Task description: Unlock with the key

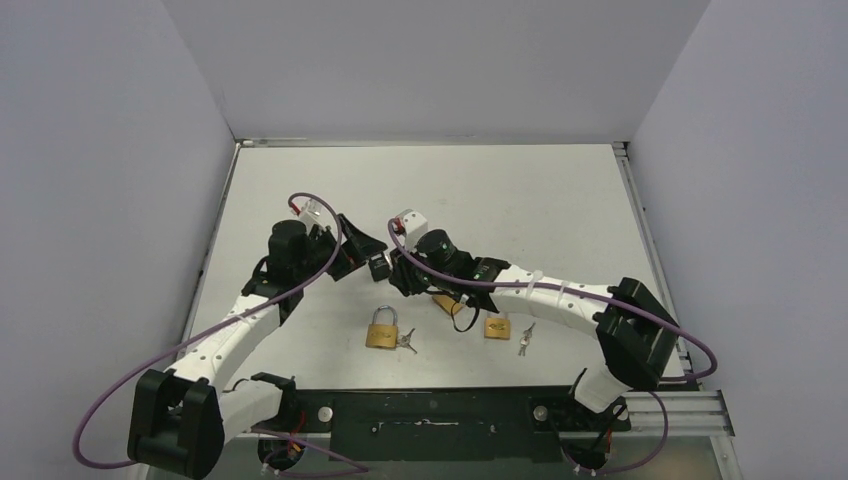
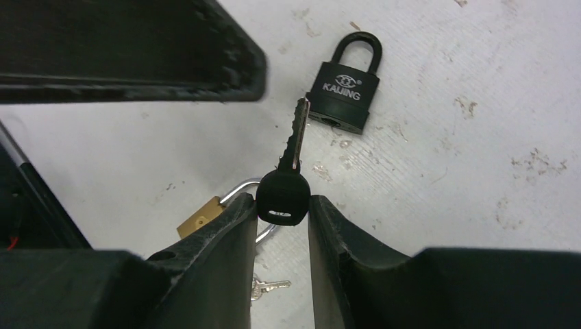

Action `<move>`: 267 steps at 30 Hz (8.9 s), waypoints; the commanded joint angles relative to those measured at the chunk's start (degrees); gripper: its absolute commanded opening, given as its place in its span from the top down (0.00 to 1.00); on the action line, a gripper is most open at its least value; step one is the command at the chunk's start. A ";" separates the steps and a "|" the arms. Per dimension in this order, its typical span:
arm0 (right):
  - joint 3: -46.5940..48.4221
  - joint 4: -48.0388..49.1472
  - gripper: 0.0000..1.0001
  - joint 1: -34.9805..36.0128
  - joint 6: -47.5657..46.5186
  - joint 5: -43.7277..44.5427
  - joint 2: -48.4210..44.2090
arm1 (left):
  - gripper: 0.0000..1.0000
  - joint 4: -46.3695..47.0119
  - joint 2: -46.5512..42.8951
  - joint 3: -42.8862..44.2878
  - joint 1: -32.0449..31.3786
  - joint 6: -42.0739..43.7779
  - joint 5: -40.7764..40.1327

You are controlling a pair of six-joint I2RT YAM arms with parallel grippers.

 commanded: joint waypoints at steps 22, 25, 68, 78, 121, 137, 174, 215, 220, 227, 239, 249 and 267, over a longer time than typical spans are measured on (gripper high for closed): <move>2.06 6.84 0.70 0.21 4.08 -8.00 -9.09 | 1.00 29.04 5.41 -4.24 0.35 -15.79 18.09; -1.60 12.56 0.36 -1.72 11.05 -9.80 -12.10 | 1.00 31.48 4.56 -4.07 0.43 -17.96 18.06; -12.16 41.04 1.00 -12.72 40.39 -24.60 -12.05 | 0.30 39.14 -2.41 -6.38 1.29 -27.72 9.09; -11.93 5.41 1.00 -14.30 24.19 -5.57 -20.80 | 0.03 -17.12 3.67 9.70 -0.26 6.36 -18.85; -11.13 -9.98 1.00 -16.12 11.90 -0.91 -21.83 | 0.99 -21.15 35.18 31.27 -14.61 -0.87 -23.71; -4.19 -3.63 1.00 -14.16 8.94 -17.27 -21.47 | 1.00 -14.65 18.96 28.56 -6.85 -20.86 -6.09; 4.71 2.80 1.00 -12.18 19.61 -18.03 -3.49 | 1.00 -22.17 17.92 27.72 -6.86 -26.83 -10.46; 12.82 -3.12 1.00 -12.20 25.79 -26.24 5.18 | 1.00 -13.09 12.58 20.25 -6.16 -37.85 -14.22; 13.44 -2.64 1.00 -12.76 27.63 -28.28 5.74 | 1.00 -11.35 12.76 19.98 -6.16 -35.98 -13.59; 13.40 -2.00 1.00 -13.93 32.32 -32.06 6.27 | 1.00 -7.61 13.24 19.71 -6.33 -31.44 -13.23; 14.92 -3.35 1.00 -15.73 36.26 -34.74 7.84 | 1.00 -3.00 13.40 18.69 -6.42 -27.51 -10.58; 14.42 -6.93 1.00 -14.59 23.34 -26.94 4.32 | 1.00 -10.19 13.45 19.86 -6.08 -36.60 -10.75; 14.09 -9.62 1.00 -11.99 18.72 -27.02 1.11 | 1.00 -15.80 10.80 19.95 -5.54 -41.04 -18.70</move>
